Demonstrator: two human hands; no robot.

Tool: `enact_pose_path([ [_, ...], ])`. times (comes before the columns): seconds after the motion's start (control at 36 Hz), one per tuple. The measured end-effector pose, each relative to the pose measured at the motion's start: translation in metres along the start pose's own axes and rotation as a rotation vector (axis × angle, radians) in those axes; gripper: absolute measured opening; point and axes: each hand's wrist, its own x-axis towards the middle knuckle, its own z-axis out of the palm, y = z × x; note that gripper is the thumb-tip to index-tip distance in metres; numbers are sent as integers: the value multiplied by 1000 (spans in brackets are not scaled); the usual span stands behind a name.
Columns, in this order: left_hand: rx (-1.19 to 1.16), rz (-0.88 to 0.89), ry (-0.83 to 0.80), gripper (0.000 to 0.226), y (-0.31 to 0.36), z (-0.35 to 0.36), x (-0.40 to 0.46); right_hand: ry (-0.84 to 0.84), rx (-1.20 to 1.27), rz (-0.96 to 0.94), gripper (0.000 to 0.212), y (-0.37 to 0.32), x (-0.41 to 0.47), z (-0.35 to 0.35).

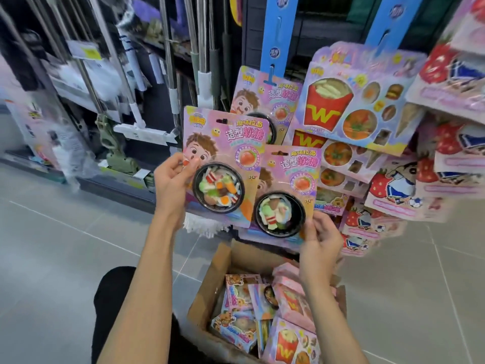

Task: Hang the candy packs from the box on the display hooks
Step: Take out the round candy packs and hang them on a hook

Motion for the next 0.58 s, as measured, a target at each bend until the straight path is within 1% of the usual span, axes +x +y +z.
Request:
enact_pose_path([
  [0.06, -53, 18, 7, 5, 15, 2, 6, 2, 17, -38, 18, -18, 3, 1],
  [0.08, -77, 24, 16, 5, 22, 3, 11, -1, 24, -61, 20, -27, 6, 2],
  [0.17, -115, 45, 40, 22, 39, 13, 24, 0, 43, -113, 25, -53, 12, 3],
  [0.19, -127, 54, 40, 22, 47, 17, 27, 12, 54, -119, 26, -61, 14, 3],
  [0.25, -143, 85, 54, 17, 59, 27, 38, 61, 95, -118, 24, -78, 22, 5],
  [0.33, -126, 131, 88, 23, 77, 44, 57, 152, 159, -115, 16, -102, 34, 9],
  [0.42, -103, 119, 101, 21, 86, 57, 74, 240, 178, -105, 14, -114, 40, 15],
  [0.5, -53, 102, 116, 24, 91, 64, 88, 329, 193, -122, 16, -125, 44, 17],
  [0.58, -5, 103, 137, 21, 94, 66, 98, 372, 231, -102, 17, -133, 48, 18],
])
